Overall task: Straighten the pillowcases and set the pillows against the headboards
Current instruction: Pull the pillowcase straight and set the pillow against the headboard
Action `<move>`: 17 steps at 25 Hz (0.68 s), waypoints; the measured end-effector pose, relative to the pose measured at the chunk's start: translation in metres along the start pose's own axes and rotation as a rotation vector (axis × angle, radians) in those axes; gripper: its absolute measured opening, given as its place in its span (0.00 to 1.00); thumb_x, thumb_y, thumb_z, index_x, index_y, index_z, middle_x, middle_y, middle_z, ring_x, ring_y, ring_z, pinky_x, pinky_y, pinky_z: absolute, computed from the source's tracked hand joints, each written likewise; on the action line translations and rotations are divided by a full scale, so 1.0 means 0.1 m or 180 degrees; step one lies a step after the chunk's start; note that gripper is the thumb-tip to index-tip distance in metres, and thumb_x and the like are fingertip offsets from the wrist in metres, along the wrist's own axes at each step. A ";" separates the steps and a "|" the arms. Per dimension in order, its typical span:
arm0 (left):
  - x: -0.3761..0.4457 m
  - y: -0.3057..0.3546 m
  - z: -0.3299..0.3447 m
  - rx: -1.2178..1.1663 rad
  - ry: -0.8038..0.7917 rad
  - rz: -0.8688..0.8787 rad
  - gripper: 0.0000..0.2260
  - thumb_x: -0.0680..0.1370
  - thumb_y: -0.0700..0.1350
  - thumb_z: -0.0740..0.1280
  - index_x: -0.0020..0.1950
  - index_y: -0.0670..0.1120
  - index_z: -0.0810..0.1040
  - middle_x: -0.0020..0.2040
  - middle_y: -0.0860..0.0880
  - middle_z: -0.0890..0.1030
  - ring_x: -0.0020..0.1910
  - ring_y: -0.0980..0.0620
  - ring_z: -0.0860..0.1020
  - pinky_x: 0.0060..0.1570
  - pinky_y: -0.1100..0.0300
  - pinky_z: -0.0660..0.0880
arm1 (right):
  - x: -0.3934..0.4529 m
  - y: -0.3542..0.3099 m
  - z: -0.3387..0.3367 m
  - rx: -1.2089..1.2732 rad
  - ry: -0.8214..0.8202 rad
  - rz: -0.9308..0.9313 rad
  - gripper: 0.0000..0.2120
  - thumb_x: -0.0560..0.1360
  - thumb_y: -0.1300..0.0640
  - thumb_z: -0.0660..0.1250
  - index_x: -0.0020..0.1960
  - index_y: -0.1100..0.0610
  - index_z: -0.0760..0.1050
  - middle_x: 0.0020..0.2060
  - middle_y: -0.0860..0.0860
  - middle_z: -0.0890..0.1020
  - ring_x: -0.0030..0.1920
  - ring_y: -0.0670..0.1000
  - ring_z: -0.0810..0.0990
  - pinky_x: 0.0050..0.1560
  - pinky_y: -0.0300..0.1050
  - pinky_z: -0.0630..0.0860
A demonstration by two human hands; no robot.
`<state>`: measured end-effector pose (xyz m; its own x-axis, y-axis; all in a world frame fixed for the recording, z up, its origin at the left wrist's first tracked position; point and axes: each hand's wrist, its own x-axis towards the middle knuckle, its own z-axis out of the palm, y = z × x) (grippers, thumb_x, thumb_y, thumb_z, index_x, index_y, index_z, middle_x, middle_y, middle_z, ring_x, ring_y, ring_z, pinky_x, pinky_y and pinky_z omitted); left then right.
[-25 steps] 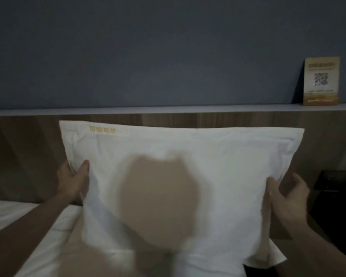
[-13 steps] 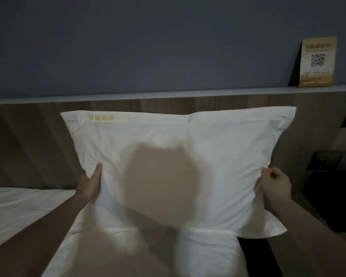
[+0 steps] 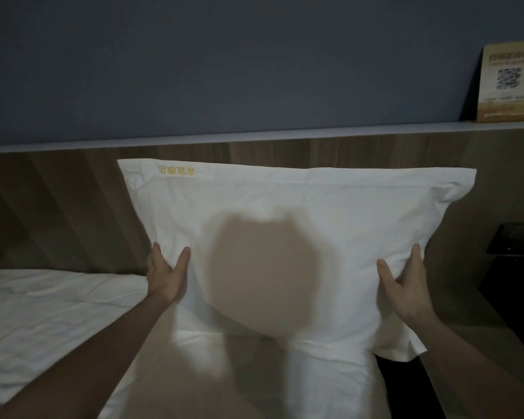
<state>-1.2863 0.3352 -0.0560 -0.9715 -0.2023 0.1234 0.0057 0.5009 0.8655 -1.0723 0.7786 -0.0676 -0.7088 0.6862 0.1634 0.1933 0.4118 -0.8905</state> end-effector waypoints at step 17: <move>0.28 -0.26 -0.34 0.0494 0.1214 0.0020 0.21 0.82 0.53 0.62 0.60 0.38 0.85 0.53 0.30 0.84 0.55 0.28 0.81 0.55 0.42 0.77 | 0.17 -0.06 -0.04 0.0591 0.0459 0.0456 0.15 0.79 0.52 0.72 0.64 0.56 0.81 0.57 0.54 0.86 0.62 0.56 0.83 0.66 0.49 0.75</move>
<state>-1.3061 0.2879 -0.0585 -0.8140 -0.4816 0.3248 -0.0529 0.6183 0.7842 -1.0825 0.7905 -0.0578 -0.5768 0.8133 0.0772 0.1476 0.1967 -0.9693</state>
